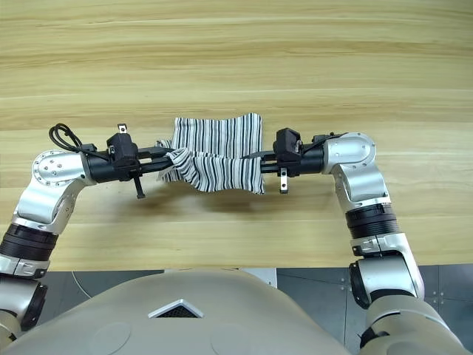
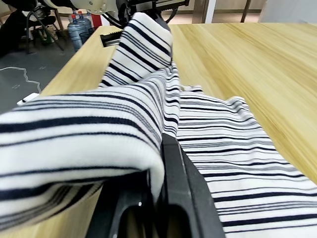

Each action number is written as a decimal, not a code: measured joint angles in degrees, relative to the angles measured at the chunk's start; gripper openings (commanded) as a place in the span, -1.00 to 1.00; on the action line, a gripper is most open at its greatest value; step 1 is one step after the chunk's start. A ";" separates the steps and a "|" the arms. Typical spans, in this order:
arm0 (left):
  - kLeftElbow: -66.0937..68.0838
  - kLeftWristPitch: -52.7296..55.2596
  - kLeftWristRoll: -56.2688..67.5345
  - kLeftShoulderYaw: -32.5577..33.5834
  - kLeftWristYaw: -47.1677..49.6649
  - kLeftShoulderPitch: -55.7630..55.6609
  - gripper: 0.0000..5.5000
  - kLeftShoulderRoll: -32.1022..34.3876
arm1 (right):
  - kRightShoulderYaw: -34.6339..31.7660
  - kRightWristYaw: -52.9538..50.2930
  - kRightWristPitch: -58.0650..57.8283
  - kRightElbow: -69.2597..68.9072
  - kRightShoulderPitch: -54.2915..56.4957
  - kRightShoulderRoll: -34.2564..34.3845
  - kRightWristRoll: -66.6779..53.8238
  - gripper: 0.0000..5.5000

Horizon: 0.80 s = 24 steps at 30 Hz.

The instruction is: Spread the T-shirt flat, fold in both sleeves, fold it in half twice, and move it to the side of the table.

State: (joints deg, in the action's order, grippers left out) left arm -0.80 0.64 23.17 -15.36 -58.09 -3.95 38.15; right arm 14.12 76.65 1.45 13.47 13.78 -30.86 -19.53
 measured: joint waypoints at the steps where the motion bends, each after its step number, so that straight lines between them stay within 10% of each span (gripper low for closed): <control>1: -0.07 1.83 0.23 0.32 0.34 -0.39 -0.91 -0.54 | 0.02 -1.57 -0.58 0.86 0.57 0.68 1.14 -0.96; 13: 8.85 24.23 -3.04 0.64 6.05 -7.95 -0.79 -5.73 | 0.25 -12.58 -13.30 10.00 5.02 6.26 5.97 -0.96; 24: 26.74 39.02 1.85 13.91 9.33 -17.64 -0.23 -8.99 | -9.29 -19.03 -27.16 14.57 8.88 10.52 0.04 -0.19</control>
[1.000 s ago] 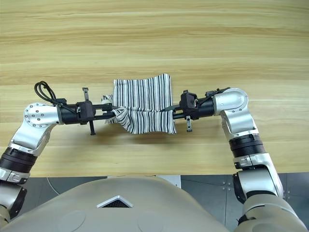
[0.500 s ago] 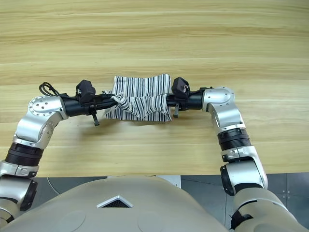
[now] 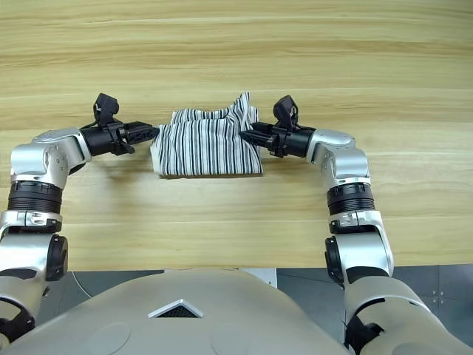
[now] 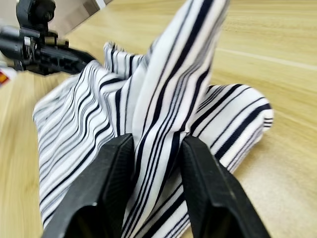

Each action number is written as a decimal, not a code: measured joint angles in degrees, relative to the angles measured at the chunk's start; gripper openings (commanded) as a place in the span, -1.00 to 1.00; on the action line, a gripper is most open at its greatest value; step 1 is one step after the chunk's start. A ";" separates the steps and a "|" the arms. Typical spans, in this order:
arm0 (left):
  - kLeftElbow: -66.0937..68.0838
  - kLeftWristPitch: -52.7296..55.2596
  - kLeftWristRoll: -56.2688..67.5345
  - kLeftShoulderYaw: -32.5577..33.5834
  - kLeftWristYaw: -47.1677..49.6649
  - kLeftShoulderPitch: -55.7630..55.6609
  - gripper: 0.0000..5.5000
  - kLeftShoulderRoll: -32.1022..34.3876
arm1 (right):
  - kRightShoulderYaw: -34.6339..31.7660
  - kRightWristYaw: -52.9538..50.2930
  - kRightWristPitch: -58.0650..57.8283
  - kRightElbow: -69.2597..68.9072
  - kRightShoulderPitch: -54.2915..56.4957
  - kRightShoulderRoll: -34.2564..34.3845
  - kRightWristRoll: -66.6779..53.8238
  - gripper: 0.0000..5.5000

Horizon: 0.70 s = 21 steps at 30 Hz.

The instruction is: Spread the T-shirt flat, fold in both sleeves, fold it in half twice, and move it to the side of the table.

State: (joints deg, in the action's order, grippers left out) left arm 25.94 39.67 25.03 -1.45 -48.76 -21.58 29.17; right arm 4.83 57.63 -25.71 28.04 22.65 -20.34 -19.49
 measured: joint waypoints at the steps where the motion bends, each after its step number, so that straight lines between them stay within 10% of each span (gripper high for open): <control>1: 0.25 0.17 0.12 0.63 0.00 -0.22 -0.23 -0.10 | -1.00 -1.05 -0.82 0.32 0.54 0.38 -0.46 -0.12; 12: 2.70 -4.40 0.35 10.10 6.73 -3.07 -0.23 -0.82 | -5.23 -19.85 19.88 -4.37 -1.27 2.31 8.42 -0.03; 21: 30.37 -41.01 -23.28 6.50 45.42 -8.35 -0.23 -2.18 | 7.07 -21.03 56.24 14.08 1.18 10.40 21.65 -0.03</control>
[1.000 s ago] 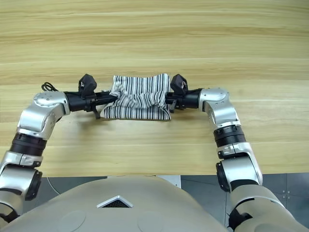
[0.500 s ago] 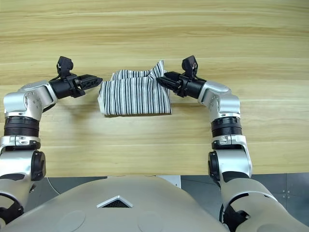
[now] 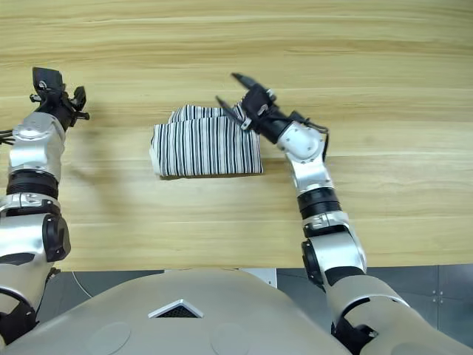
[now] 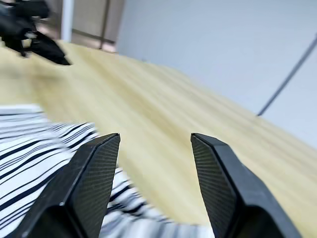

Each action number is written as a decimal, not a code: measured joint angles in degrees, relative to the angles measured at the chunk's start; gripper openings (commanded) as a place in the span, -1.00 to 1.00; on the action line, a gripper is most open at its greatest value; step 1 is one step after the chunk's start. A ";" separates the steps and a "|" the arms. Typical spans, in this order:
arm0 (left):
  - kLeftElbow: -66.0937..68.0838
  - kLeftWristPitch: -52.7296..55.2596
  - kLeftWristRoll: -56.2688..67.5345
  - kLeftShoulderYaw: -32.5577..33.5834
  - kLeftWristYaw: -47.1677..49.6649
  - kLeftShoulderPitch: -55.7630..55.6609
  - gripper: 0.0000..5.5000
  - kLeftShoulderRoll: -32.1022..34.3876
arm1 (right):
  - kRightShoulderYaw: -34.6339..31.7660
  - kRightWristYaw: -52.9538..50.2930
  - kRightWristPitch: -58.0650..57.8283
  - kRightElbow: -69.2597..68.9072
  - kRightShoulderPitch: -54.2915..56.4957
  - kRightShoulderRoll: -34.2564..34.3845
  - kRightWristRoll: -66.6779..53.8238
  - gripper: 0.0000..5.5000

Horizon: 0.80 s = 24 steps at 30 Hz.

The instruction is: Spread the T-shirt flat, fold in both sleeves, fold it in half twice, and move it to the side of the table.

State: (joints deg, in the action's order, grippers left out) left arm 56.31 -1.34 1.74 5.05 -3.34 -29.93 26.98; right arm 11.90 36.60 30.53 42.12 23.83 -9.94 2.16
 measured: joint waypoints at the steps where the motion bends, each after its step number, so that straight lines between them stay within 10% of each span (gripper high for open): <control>1: 5.02 -4.33 -0.91 0.68 5.76 -1.67 -0.23 -0.96 | 0.35 1.20 1.88 7.47 2.49 1.69 0.36 -0.03; 10: 14.56 -17.51 1.43 6.50 9.20 -8.82 -0.23 -5.33 | -7.87 14.04 -10.47 27.75 12.78 6.44 -7.25 -0.03; 20: 15.59 -24.67 0.16 8.14 15.18 -8.80 -0.23 -5.02 | -3.49 -28.23 -7.71 31.71 8.72 -26.35 10.18 -0.03; 24: 16.96 -27.88 -3.01 6.80 18.73 -8.80 -0.23 -5.15 | -5.48 -45.64 -14.36 33.97 6.76 -28.48 12.09 -0.03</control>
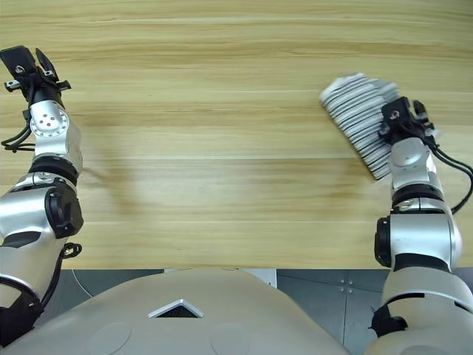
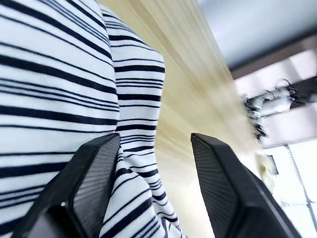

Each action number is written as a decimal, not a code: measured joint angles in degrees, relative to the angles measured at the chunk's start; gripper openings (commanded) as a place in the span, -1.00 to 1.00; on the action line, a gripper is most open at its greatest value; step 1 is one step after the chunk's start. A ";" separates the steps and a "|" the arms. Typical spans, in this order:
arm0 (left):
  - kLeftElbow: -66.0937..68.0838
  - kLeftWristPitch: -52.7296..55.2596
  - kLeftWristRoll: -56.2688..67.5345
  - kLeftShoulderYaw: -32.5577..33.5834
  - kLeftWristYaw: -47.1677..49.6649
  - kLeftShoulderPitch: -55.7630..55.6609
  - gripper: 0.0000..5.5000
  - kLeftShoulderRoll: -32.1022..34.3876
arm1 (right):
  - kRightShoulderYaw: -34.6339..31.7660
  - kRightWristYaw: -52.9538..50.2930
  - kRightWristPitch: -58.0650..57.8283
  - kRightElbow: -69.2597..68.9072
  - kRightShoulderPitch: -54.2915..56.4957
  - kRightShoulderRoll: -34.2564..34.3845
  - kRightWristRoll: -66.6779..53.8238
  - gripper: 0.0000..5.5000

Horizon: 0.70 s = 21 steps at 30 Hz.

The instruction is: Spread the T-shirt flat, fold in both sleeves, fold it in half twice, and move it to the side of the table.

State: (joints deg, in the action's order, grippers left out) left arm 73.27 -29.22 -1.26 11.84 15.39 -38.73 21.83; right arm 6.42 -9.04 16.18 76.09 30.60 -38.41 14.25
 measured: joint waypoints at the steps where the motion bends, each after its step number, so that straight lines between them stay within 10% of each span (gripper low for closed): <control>1: 0.57 -0.47 -1.01 -0.73 1.14 0.04 -0.23 -0.15 | -2.97 -4.61 1.13 0.08 -0.22 2.01 -2.18 -0.03; 7: 0.77 -4.12 -5.20 -3.81 3.58 -0.01 -0.23 -1.65 | -6.88 -21.49 28.42 -10.29 -0.42 15.39 -2.39 -0.03; 11: 0.11 -10.63 -7.37 -4.70 8.80 0.08 -0.23 -1.32 | 3.49 -42.32 35.12 -15.23 0.90 16.69 18.36 -0.03; 21: 0.73 -13.87 -10.43 -7.24 7.43 0.10 -0.23 -3.55 | -3.08 -9.77 30.91 -1.55 2.98 24.10 3.45 -0.03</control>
State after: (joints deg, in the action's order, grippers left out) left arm 74.00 -43.09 -11.69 4.60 22.82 -38.62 18.28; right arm 3.34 -18.81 47.09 74.54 33.57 -14.32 17.70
